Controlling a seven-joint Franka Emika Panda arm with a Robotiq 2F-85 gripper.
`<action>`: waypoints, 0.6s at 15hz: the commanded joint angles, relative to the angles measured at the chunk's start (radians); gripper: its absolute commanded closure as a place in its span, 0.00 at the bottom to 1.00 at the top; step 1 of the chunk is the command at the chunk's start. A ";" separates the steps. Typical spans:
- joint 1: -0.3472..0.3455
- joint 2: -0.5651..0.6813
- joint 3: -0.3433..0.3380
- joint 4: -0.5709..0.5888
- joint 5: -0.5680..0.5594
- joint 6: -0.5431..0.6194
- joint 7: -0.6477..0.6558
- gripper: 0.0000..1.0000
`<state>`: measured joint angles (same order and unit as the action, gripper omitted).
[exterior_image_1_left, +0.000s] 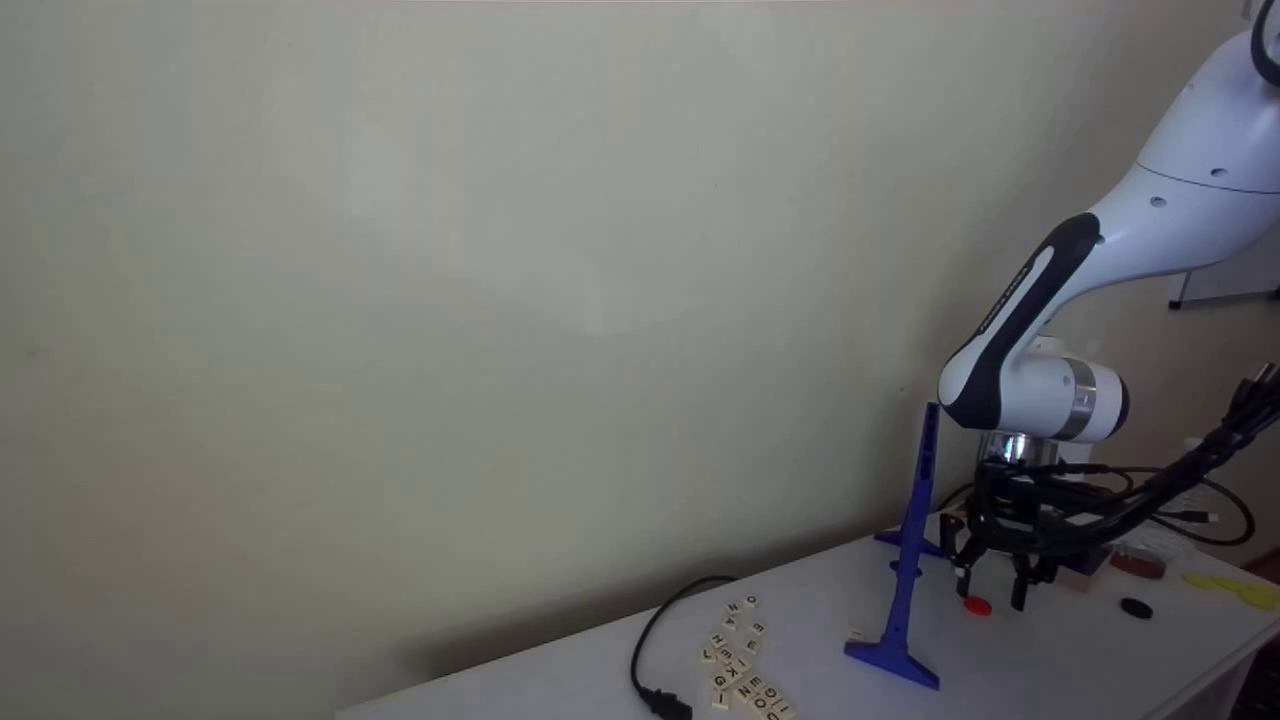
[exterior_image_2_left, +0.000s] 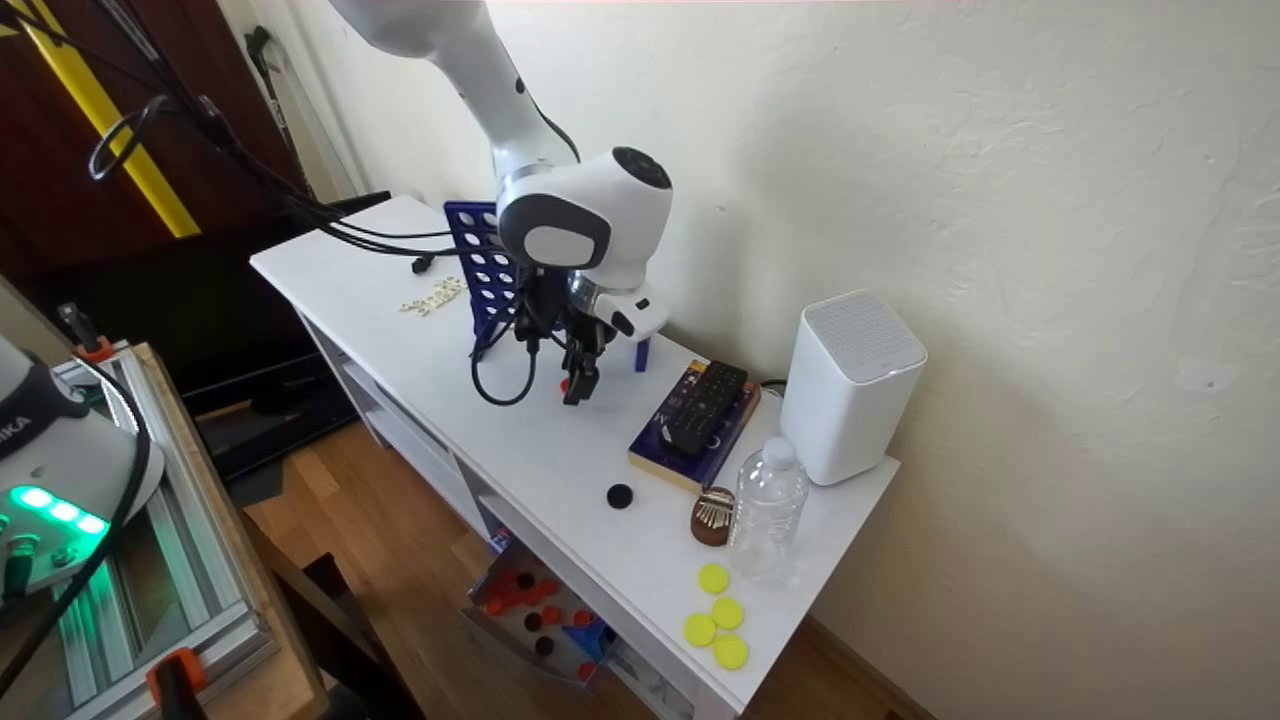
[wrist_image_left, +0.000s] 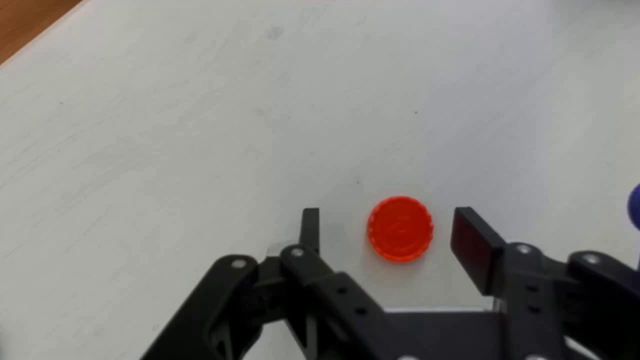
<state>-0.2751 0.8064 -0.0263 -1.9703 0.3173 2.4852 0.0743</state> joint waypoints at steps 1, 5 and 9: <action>0.007 0.021 0.000 0.023 0.026 0.009 0.020 0.11; 0.009 0.022 -0.001 0.024 0.025 0.010 0.028 0.00; 0.009 0.024 -0.001 0.025 0.024 0.010 0.030 0.36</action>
<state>-0.2730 0.8065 -0.0263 -1.9703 0.3174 2.4852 0.0916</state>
